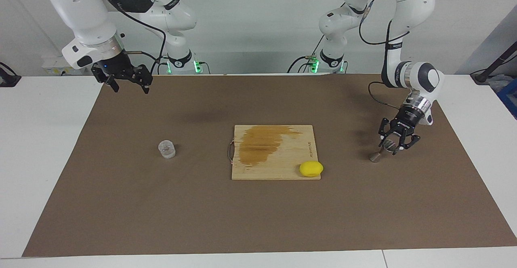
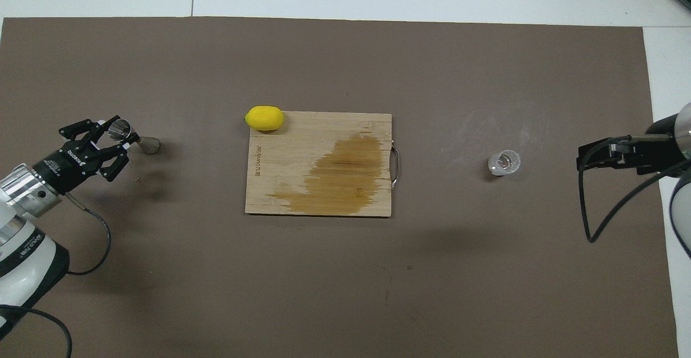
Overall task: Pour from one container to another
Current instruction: 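Close the left gripper around the small metal cup, then carry the metal cup over the board while the right gripper reaches the glass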
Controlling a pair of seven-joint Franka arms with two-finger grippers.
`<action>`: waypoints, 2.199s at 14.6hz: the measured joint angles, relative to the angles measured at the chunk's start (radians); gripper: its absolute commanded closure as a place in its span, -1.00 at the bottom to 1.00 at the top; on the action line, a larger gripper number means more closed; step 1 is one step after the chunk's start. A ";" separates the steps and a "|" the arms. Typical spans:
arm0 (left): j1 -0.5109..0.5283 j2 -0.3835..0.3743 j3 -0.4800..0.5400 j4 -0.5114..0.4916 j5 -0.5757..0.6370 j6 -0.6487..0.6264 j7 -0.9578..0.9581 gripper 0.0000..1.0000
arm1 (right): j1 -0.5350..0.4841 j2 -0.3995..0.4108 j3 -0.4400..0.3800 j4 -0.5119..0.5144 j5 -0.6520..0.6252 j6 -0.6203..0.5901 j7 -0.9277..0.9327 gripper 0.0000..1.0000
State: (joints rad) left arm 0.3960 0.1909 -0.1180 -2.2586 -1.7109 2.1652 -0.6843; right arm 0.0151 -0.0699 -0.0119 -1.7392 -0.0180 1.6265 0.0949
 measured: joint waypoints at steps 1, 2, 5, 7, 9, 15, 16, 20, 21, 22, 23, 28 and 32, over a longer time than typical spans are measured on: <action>0.000 0.000 0.000 0.000 0.000 0.001 0.000 0.37 | -0.001 0.000 0.000 0.000 0.000 0.009 0.006 -0.99; -0.001 0.000 -0.001 0.000 0.000 0.003 0.001 0.54 | -0.001 0.000 0.000 0.000 0.000 0.016 0.019 -0.99; -0.022 -0.008 -0.002 0.002 -0.001 0.040 0.002 1.00 | -0.005 0.000 0.000 0.000 0.000 0.023 0.091 -0.97; -0.056 -0.020 -0.004 0.005 -0.003 0.097 0.002 1.00 | -0.007 0.000 0.000 0.000 0.000 0.023 0.147 -0.91; -0.093 -0.035 -0.007 0.010 -0.006 0.143 -0.006 1.00 | -0.012 0.000 -0.001 0.000 0.000 0.023 0.210 -0.90; -0.173 -0.135 -0.011 0.032 -0.009 0.176 -0.230 1.00 | -0.061 0.000 -0.003 0.000 0.090 0.023 0.524 -0.82; -0.194 -0.157 -0.012 0.035 -0.009 0.177 -0.286 1.00 | -0.089 0.002 -0.004 -0.001 0.122 0.023 0.568 -0.80; -0.306 -0.211 -0.016 0.055 -0.010 0.176 -0.373 1.00 | -0.185 0.032 -0.008 -0.003 0.248 0.027 0.723 -0.78; -0.328 -0.212 -0.017 0.061 -0.010 0.169 -0.376 1.00 | -0.199 0.044 -0.009 -0.003 0.265 0.027 0.750 -0.77; -0.345 -0.212 -0.018 0.066 -0.010 0.152 -0.376 1.00 | -0.210 0.055 -0.009 -0.003 0.277 0.027 0.775 -0.77; -0.357 -0.212 -0.018 0.070 -0.010 0.131 -0.377 1.00 | -0.222 0.067 -0.009 -0.003 0.289 0.027 0.793 -0.77; -0.462 -0.212 -0.021 0.072 -0.010 0.096 -0.377 1.00 | -0.301 0.139 -0.011 0.011 0.410 0.026 0.806 -0.77; -0.555 -0.209 -0.021 0.070 -0.080 0.130 -0.377 1.00 | -0.304 0.255 -0.010 0.056 0.469 0.043 0.820 -0.77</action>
State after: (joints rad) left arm -0.1591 -0.0178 -0.1395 -2.1888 -1.7913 2.2955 -1.0613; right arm -0.2893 0.1856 -0.0223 -1.6831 0.4512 1.6697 0.9150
